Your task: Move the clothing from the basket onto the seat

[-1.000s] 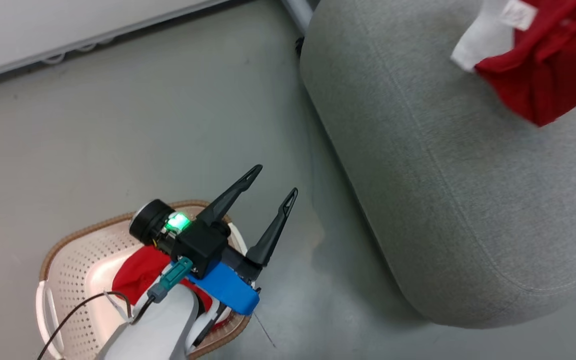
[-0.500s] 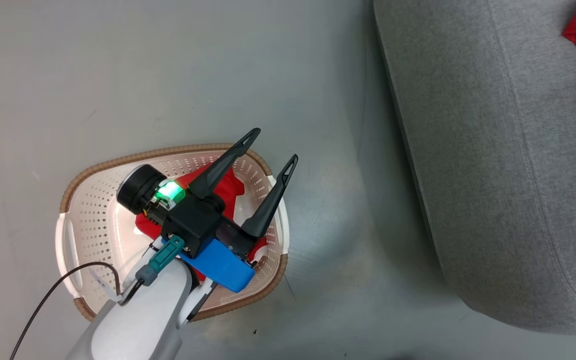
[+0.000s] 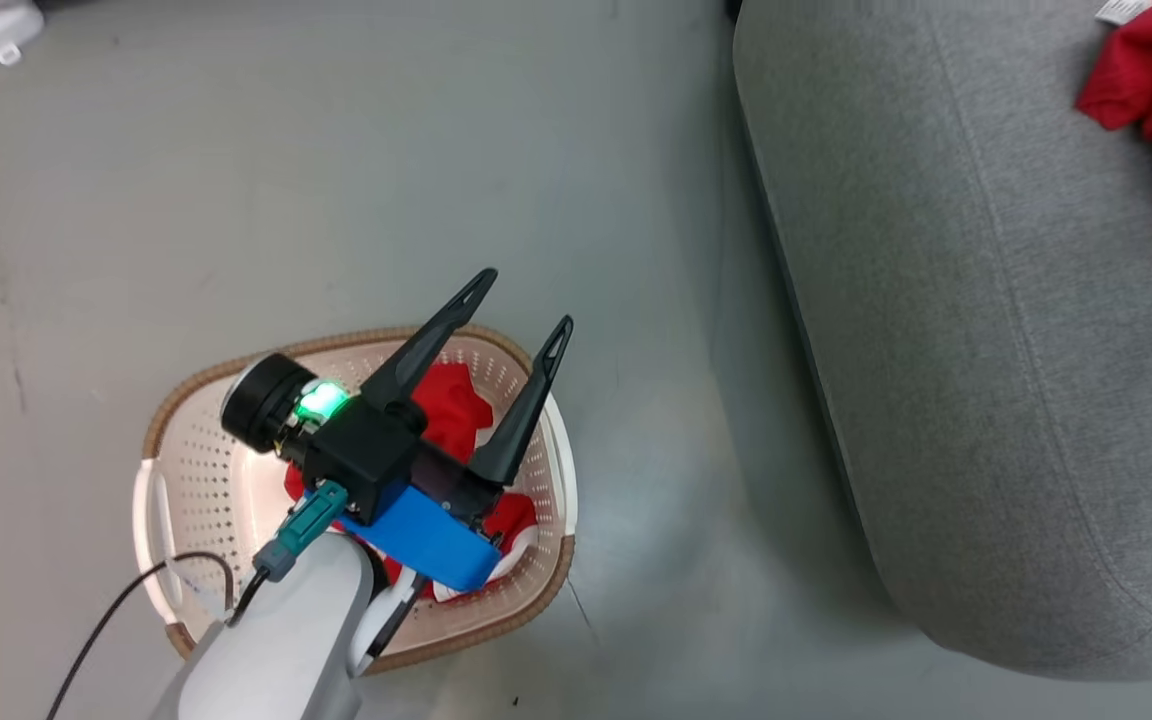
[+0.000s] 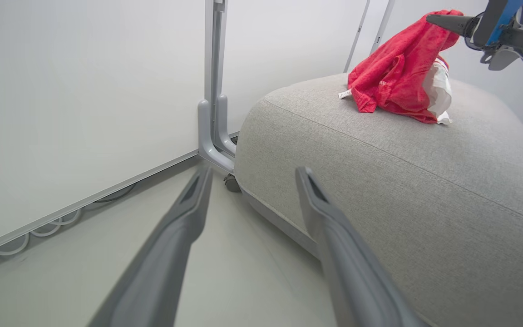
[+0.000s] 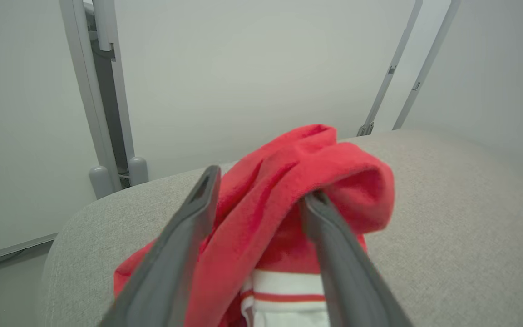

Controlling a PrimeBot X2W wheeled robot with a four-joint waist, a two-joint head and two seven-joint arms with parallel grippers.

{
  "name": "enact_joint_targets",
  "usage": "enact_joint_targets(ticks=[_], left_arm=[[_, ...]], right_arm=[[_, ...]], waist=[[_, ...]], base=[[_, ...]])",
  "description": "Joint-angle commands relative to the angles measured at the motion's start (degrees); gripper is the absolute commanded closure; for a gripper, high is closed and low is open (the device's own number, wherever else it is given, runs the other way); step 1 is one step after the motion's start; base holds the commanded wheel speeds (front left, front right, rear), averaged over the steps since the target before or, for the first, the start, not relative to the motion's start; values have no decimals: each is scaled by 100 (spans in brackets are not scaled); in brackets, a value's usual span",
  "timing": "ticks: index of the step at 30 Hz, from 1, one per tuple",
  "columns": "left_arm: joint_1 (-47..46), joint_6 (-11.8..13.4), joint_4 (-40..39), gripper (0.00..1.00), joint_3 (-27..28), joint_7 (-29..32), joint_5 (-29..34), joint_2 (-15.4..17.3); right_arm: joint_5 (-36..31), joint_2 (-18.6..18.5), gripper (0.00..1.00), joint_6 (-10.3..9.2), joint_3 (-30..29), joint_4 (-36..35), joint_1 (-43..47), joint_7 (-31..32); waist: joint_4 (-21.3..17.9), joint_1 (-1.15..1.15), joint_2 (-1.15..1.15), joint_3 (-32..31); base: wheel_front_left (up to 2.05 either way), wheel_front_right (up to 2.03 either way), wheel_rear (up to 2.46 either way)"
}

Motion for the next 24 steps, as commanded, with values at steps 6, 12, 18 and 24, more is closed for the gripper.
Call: enact_joint_targets(ticks=[6,12,18,24], left_arm=[[464,-19,64,0,338,-18,-74,-124],[1132,6,127,0,777,-18,-142,-331],[1770,53,156,0,1255,-18,-132,-472],[2280,141,83,0,1819,-18,-105,-559]], right_arm=[[-280,140,0,-6,240,-51,508,-79],[-433,385,0,-6,661,-258,1259,-132],[-409,687,0,-7,1338,-833,2079,47],[-128,1036,0,-6,1737,-1725,2920,289]], waist=[[30,-1,0,-792],[155,-1,0,-1651],[323,-1,0,-2301],[540,-1,0,-2682]], base=[[0,0,0],[0,0,0],[0,0,0],[0,0,0]])
